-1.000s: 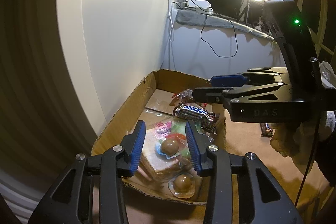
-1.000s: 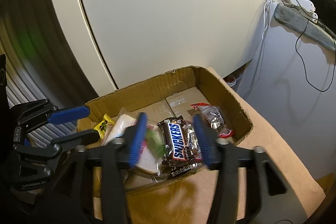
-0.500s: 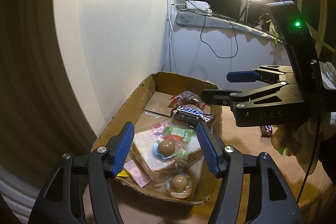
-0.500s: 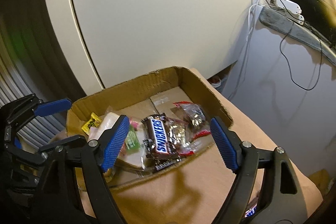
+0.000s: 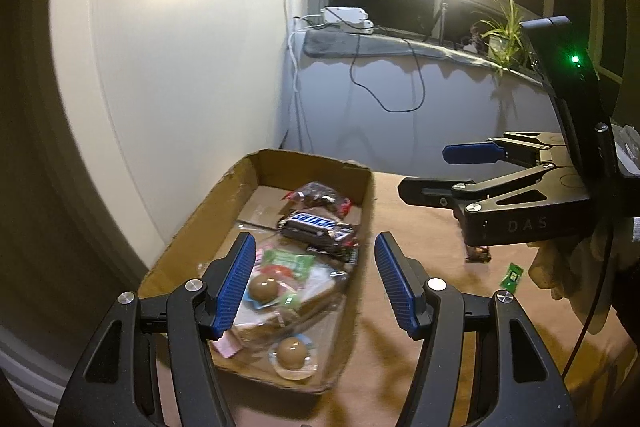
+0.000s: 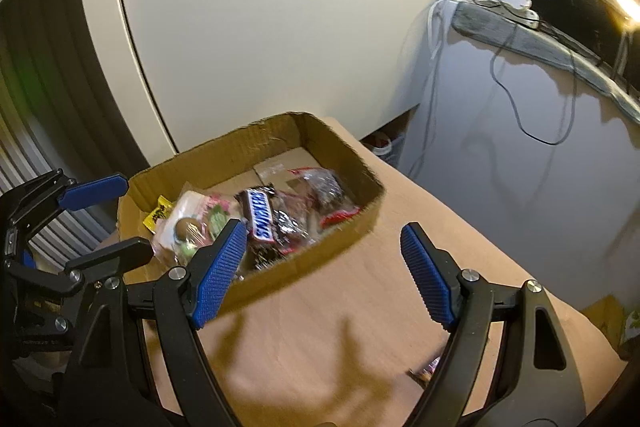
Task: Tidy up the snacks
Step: 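Move right tool to dark green candy while left tool approaches blue-lettered chocolate bar, then grasp the dark green candy with right tool while left tool grasps chocolate bar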
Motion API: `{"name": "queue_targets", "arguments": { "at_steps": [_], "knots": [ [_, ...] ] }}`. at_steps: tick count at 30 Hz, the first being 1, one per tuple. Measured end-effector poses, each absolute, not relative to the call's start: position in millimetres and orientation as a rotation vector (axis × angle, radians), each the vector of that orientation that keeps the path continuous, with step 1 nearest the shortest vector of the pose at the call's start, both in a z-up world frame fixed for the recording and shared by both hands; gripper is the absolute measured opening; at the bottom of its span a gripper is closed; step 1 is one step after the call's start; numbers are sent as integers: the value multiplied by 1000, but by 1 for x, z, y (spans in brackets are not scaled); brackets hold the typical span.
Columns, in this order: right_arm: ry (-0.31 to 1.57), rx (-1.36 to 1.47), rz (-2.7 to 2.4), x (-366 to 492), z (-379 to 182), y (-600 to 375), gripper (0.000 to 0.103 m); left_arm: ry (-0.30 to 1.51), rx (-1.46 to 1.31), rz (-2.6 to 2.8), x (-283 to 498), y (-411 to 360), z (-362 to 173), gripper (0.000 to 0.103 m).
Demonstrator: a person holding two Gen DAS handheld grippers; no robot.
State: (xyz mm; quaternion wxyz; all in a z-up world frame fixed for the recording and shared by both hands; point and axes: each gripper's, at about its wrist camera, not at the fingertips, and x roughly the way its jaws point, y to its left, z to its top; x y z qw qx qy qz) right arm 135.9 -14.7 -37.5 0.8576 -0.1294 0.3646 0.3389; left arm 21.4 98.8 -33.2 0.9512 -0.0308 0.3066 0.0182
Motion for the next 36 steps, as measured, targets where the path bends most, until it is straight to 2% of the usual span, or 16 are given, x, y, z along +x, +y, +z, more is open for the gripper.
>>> {"name": "queue_targets", "arguments": {
  "at_steps": [16,29,36],
  "knots": [
    [766,-201,560,121,-40,-132,82,647,-46,-84,43,28,-38,62],
    [930,-185,525,91,-113,-185,81,779,-84,-265,94,-26,-67,61],
    [961,-196,546,92,-142,-180,67,859,-53,-305,131,-51,-94,60]
  ]
}}
